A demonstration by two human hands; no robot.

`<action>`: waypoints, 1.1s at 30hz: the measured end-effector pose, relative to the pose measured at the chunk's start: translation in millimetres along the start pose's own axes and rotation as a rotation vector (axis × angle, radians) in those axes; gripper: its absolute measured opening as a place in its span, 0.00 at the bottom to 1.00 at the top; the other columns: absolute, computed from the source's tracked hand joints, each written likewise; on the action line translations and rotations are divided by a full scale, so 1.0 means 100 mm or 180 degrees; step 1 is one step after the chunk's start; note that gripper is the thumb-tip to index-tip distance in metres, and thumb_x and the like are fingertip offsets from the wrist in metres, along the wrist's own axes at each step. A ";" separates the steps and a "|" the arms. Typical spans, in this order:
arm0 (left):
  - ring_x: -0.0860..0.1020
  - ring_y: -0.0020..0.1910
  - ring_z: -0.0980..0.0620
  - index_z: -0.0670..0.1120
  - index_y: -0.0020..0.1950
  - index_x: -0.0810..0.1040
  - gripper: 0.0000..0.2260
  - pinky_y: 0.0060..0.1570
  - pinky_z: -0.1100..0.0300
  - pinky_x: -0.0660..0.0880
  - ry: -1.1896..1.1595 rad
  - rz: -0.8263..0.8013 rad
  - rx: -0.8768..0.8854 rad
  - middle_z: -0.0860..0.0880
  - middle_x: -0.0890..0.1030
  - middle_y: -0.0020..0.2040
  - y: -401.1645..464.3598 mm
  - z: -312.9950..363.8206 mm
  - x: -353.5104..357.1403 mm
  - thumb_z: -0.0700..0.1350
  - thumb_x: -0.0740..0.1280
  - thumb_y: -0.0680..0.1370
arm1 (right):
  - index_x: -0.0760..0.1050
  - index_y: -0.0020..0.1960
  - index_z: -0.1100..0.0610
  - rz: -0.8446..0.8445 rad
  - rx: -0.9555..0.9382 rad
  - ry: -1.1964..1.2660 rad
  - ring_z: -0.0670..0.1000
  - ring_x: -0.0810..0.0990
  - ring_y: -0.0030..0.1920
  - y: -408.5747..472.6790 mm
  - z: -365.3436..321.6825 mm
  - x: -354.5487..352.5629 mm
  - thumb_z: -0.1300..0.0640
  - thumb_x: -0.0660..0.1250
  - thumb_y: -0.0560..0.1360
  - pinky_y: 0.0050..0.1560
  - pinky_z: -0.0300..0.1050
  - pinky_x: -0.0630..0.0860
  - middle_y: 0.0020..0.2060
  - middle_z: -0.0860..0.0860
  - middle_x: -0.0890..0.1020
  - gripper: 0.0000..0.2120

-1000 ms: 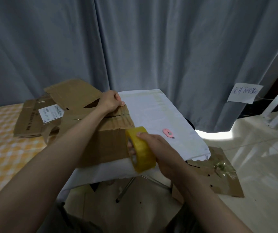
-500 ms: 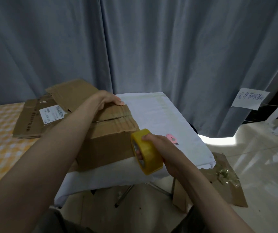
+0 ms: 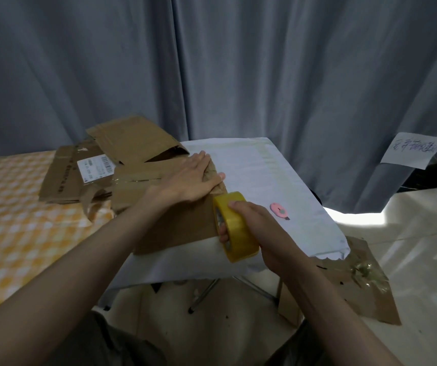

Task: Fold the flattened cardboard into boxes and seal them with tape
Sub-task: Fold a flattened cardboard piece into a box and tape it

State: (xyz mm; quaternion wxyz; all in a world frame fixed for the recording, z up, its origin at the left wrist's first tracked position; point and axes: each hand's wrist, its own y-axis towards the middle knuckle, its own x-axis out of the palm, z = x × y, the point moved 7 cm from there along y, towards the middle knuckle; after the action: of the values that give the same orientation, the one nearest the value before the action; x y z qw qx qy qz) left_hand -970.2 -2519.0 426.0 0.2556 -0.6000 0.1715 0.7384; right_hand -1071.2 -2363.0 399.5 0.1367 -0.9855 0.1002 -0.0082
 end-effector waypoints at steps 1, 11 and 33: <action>0.45 0.80 0.52 0.48 0.82 0.44 0.37 0.78 0.54 0.46 0.0010 0.0000 0.0009 0.50 0.44 0.82 0.01 -0.01 0.00 0.68 0.47 0.80 | 0.79 0.53 0.63 0.0059 -0.0024 -0.0031 0.54 0.85 0.36 -0.01 0.02 0.00 0.48 0.62 0.81 0.54 0.58 0.80 0.37 0.58 0.86 0.17; 0.46 0.80 0.52 0.49 0.82 0.44 0.39 0.78 0.51 0.48 0.0148 -0.0122 0.0033 0.51 0.44 0.82 0.18 -0.10 -0.05 0.71 0.42 0.78 | 0.80 0.54 0.64 0.0243 0.0036 -0.0115 0.49 0.84 0.31 0.11 0.24 0.09 0.45 0.60 0.81 0.41 0.45 0.80 0.33 0.54 0.85 0.22; 0.73 0.60 0.48 0.46 0.67 0.76 0.19 0.58 0.50 0.74 0.0350 0.1247 0.0855 0.48 0.74 0.62 0.03 0.03 -0.28 0.54 0.56 0.83 | 0.76 0.55 0.56 0.1201 -0.0190 -0.3543 0.62 0.71 0.54 1.27 0.58 -1.27 0.61 0.57 0.81 0.49 0.50 0.69 0.52 0.57 0.71 0.09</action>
State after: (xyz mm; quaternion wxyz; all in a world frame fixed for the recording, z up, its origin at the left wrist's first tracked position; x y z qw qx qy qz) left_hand -970.2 -2524.8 454.0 0.1753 -0.5552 0.3948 0.7107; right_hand -1217.6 -2441.8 310.7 0.1400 -0.8101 0.1872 0.5377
